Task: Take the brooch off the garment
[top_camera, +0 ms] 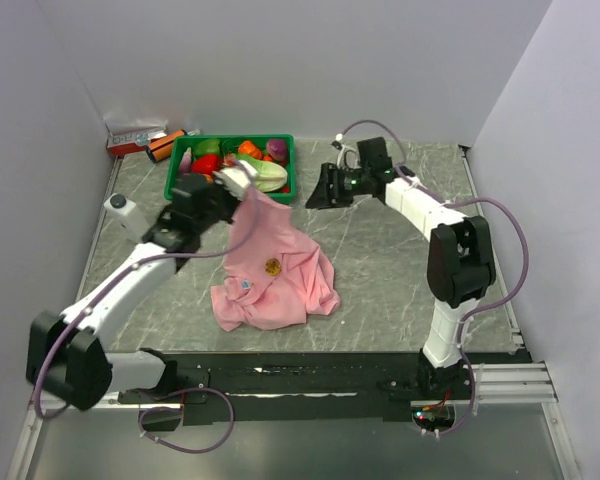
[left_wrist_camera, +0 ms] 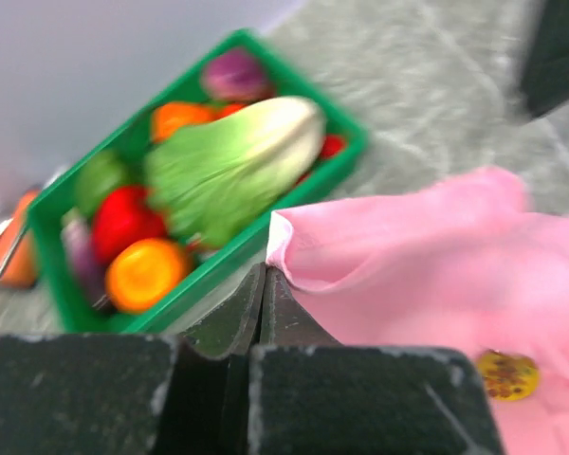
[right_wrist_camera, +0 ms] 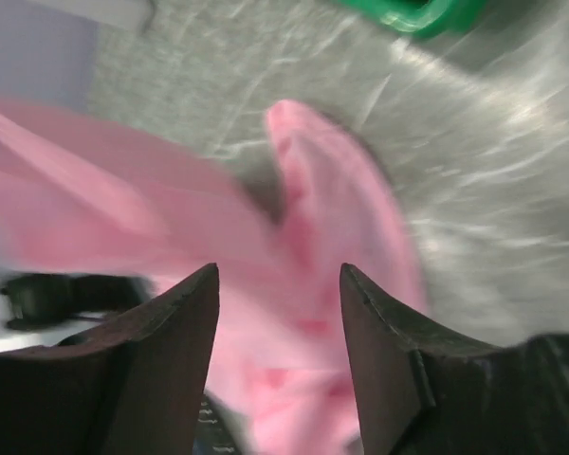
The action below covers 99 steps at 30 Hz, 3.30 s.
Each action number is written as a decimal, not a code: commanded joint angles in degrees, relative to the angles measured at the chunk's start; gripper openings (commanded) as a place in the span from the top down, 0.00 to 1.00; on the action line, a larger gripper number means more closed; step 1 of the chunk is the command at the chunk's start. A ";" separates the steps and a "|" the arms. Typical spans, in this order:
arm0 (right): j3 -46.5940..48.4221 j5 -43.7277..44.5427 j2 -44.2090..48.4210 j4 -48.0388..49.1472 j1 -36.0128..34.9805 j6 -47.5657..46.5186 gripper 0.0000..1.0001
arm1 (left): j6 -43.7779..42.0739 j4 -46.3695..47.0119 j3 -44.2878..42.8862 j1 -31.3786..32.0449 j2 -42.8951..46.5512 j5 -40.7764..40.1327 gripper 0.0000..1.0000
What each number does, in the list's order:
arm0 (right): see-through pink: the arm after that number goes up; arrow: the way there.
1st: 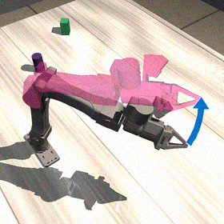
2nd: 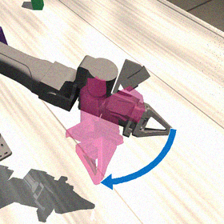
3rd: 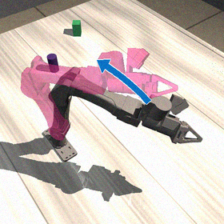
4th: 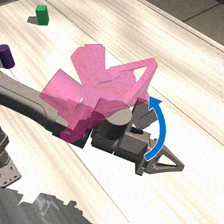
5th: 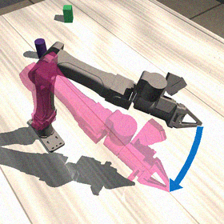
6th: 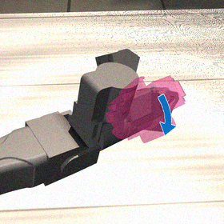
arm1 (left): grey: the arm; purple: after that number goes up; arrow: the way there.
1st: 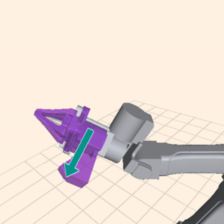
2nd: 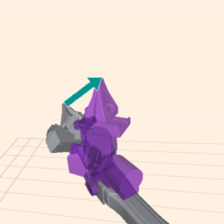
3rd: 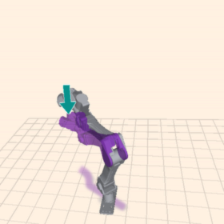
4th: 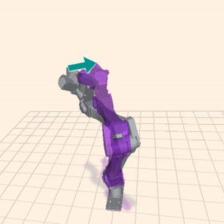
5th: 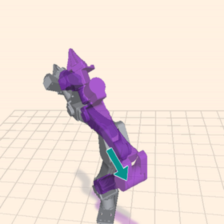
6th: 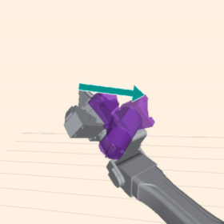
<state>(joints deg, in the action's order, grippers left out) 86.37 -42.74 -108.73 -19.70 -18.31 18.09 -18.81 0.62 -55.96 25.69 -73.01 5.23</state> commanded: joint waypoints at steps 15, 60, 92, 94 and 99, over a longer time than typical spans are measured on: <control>-36.17 19.97 28.21 -14.86 -17.80 -76.00 0.25 | 9.67 -14.42 3.94 -14.97 10.70 10.85 0.99; 28.06 10.50 25.75 -22.82 14.26 -54.38 1.00 | 8.61 -9.75 -45.55 -26.92 1.82 11.20 0.99; 17.95 28.15 45.79 -6.05 11.01 -52.72 1.00 | 7.03 -12.49 -60.57 -26.49 2.43 13.93 0.99; 19.01 29.29 47.29 -6.31 10.92 -52.71 1.00 | 6.51 -12.14 -61.10 -25.96 3.66 13.66 0.99; 19.45 30.79 52.46 -8.06 11.01 -53.50 1.00 | 6.15 -12.48 -62.77 -26.04 6.82 14.19 0.99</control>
<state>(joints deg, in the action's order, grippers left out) 103.20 -15.35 -61.08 -28.84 -7.88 -35.59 -11.79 -14.44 -115.74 -0.34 -69.43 19.35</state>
